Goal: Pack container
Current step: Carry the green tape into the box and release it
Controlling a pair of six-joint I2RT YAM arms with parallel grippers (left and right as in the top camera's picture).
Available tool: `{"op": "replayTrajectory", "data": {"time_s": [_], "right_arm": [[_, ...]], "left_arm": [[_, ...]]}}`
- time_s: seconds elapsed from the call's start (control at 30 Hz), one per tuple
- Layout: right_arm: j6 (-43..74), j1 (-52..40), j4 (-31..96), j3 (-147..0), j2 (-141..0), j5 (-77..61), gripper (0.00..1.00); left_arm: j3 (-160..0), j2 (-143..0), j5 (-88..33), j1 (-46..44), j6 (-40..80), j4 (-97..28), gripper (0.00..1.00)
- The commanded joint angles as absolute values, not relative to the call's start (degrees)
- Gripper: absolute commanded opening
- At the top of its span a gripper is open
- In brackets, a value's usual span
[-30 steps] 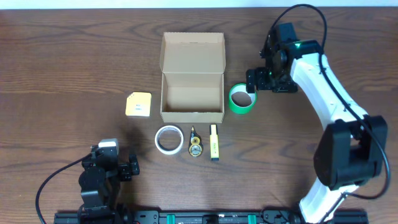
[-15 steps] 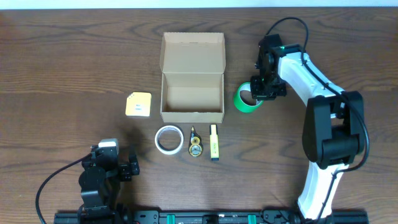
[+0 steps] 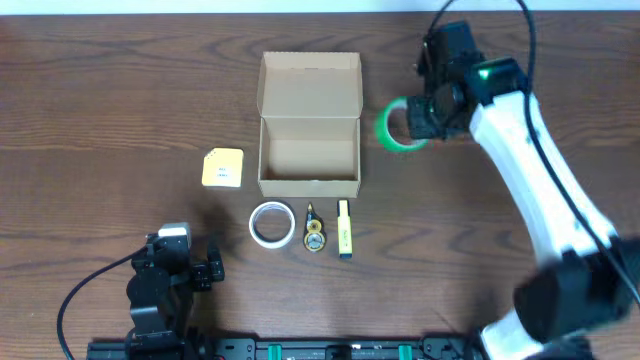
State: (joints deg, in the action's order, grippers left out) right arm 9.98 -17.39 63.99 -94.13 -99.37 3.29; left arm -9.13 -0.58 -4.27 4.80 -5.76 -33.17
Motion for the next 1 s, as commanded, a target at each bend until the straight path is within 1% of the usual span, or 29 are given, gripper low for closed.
{"op": "replayTrajectory", "data": {"time_s": [0.0,0.13,0.27,0.37,0.5,0.67,0.97], "right_arm": [[6.8,-23.0,64.1,-96.6,-96.2,7.8,0.01],[3.3,-29.2,63.3,-103.6,-97.8,9.7,0.01],[-1.0,-29.8,64.6,-111.3,-101.8,9.6,0.01],[-9.1,-29.8,66.5,-116.0,-107.0,6.1,0.01],[-17.2,-30.6,68.3,-116.6,-112.8,-1.2,0.01],[-18.8,-32.1,71.3,-116.5,-118.7,-2.4,0.01],[-20.4,-33.4,71.4,-116.4,-123.9,-0.4,0.01]], "left_arm": [[-8.7,-0.2,-4.1,4.7,-5.1,-33.1,0.96],[-8.7,-0.2,-4.1,4.7,-5.1,-33.1,0.95],[-8.7,-0.2,-4.1,4.7,-5.1,-33.1,0.96],[-8.7,-0.2,-4.1,4.7,-5.1,-33.1,0.96],[-8.7,-0.2,-4.1,4.7,-5.1,-33.1,0.95],[-8.7,-0.2,-4.1,4.7,-5.1,-33.1,0.96],[-8.7,-0.2,-4.1,4.7,-5.1,-33.1,0.96]]}}
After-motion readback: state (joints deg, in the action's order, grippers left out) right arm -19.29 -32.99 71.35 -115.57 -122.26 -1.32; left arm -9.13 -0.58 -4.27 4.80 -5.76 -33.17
